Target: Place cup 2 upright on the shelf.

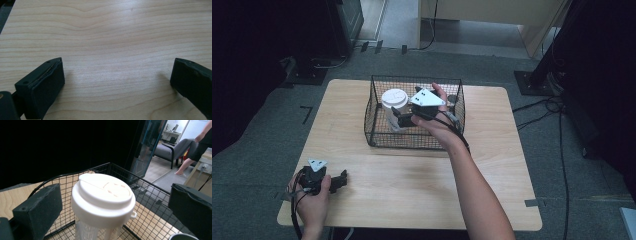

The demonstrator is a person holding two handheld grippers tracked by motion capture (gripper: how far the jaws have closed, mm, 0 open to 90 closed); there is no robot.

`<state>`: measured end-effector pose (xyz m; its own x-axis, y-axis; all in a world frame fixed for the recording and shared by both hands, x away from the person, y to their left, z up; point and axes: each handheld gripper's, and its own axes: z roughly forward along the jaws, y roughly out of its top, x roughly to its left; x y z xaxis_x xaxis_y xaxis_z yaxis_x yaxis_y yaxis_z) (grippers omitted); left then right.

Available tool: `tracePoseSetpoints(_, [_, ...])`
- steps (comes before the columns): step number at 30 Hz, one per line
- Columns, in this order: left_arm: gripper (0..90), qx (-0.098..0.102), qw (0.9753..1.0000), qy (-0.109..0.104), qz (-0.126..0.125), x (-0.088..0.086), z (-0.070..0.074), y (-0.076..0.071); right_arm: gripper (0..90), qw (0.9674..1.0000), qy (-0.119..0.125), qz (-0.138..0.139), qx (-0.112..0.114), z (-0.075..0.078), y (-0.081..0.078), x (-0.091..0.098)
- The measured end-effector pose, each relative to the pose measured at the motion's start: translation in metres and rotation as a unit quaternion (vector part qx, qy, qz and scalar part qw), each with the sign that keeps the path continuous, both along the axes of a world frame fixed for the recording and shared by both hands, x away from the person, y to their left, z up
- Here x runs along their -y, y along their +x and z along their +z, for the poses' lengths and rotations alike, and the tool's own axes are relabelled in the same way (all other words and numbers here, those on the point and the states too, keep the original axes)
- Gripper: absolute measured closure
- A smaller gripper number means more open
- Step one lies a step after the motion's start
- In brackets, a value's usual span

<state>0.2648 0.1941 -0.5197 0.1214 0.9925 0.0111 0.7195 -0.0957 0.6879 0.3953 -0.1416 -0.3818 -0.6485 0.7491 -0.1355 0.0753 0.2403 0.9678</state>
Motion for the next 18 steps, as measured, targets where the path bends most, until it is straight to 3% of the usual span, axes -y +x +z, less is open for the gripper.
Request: tracePoseSetpoints(18, [0.1, 0.001, 1.0, 0.0, 0.001, 0.0, 0.0, 0.0, 0.0, 0.9996, 0.003, -0.027, -0.002, -0.005, -0.035, 0.036])
